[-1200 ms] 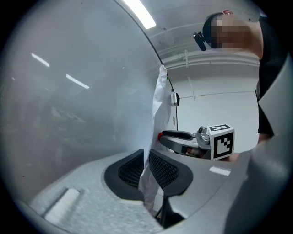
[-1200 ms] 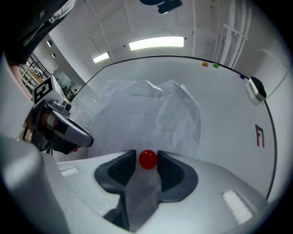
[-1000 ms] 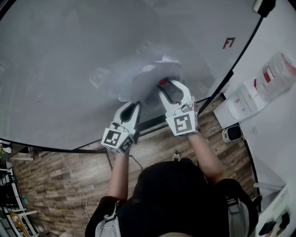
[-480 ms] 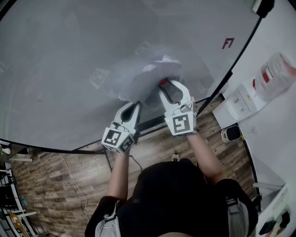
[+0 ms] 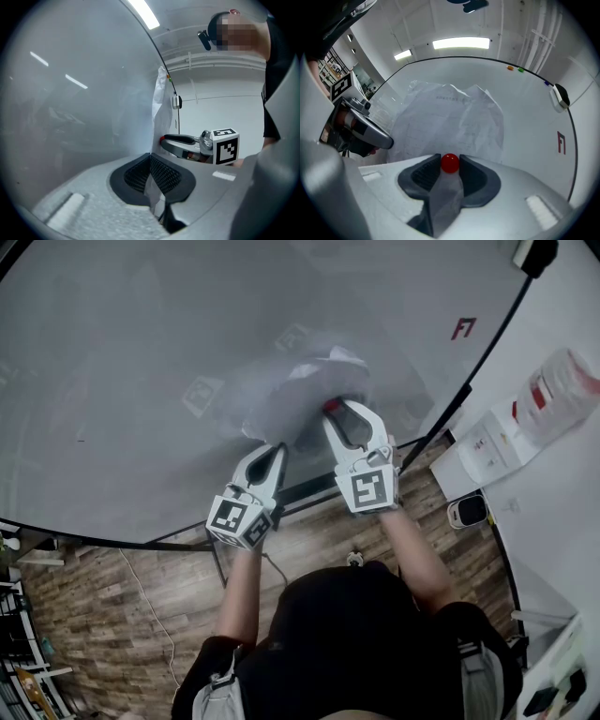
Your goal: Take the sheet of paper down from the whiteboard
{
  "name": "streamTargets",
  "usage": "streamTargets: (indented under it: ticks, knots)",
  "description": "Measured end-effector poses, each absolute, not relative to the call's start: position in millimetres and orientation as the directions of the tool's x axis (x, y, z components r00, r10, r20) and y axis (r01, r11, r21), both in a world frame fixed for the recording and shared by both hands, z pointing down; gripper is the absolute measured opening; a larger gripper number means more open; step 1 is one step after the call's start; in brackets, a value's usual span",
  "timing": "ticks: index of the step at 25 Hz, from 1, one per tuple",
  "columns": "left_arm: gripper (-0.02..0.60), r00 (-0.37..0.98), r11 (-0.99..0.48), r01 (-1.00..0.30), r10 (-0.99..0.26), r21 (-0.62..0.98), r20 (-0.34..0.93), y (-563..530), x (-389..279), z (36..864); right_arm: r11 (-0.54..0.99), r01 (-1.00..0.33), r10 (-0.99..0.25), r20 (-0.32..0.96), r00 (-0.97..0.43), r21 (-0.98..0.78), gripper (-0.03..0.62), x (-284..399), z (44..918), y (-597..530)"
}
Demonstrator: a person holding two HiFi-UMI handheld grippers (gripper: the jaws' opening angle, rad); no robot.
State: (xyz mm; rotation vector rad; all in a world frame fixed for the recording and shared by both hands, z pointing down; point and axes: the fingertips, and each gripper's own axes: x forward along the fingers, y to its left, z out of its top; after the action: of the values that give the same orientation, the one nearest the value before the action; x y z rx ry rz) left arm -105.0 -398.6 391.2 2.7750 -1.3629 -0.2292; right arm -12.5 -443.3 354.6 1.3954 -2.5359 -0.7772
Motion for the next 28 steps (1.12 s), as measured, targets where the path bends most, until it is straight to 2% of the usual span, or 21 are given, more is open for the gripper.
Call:
streamTargets:
  ticks: [28]
  knots:
    - [0.009, 0.62, -0.629, -0.766, -0.777, 0.135, -0.104, -369, -109, 403, 0.479, -0.746, -0.813, -0.087, -0.576, 0.463, 0.127, -12, 366, -417]
